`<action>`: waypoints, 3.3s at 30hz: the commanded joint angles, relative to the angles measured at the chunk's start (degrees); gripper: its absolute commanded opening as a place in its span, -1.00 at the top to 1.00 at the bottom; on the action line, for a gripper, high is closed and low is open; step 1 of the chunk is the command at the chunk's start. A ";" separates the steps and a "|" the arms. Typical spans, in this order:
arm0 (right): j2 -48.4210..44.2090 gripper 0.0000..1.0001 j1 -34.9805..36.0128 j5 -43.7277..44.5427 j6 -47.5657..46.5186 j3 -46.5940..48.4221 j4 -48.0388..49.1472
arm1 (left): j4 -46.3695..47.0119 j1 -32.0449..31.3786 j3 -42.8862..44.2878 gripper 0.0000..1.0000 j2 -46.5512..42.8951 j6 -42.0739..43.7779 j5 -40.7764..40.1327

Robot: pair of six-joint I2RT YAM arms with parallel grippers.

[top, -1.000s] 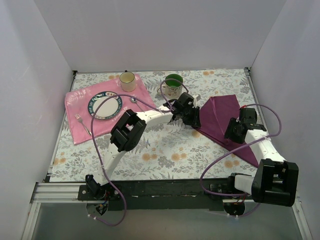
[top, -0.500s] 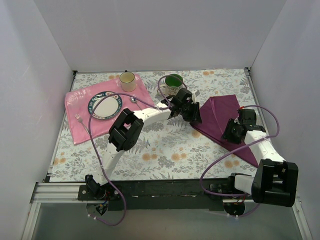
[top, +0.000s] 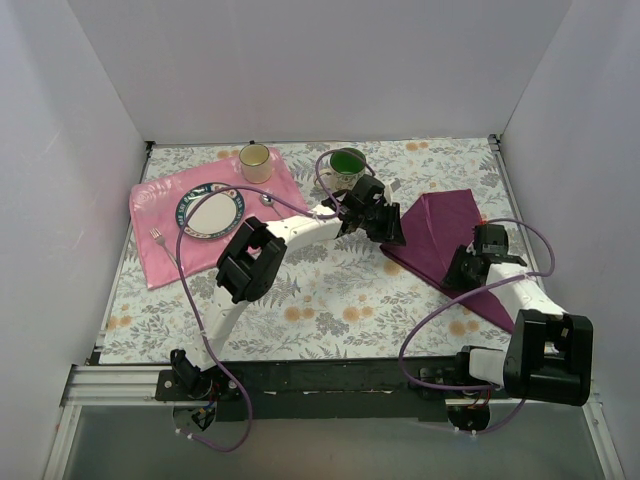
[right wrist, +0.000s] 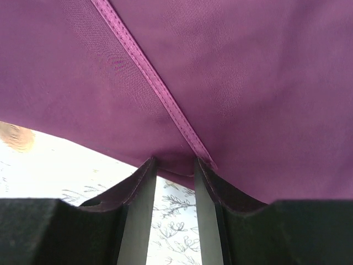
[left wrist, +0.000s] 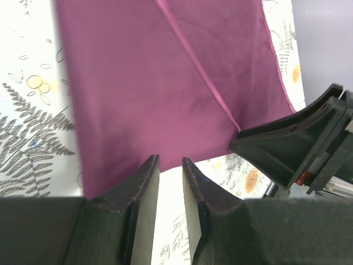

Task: Fold the napkin, place the utensils inside, and roll it up
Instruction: Fold the napkin

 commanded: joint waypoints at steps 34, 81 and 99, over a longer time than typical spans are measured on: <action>-19.72 -0.08 -41.72 21.09 15.42 0.79 -17.00 | -1.79 -0.08 -31.56 -0.11 -50.31 -0.55 5.67; -17.87 0.34 -45.06 24.17 18.60 -10.46 -3.21 | -4.17 0.00 -29.89 -0.40 -49.95 1.12 2.78; -23.50 0.97 -38.39 8.88 11.83 -9.86 -0.57 | -1.27 0.36 -35.86 -0.41 -54.97 0.06 0.40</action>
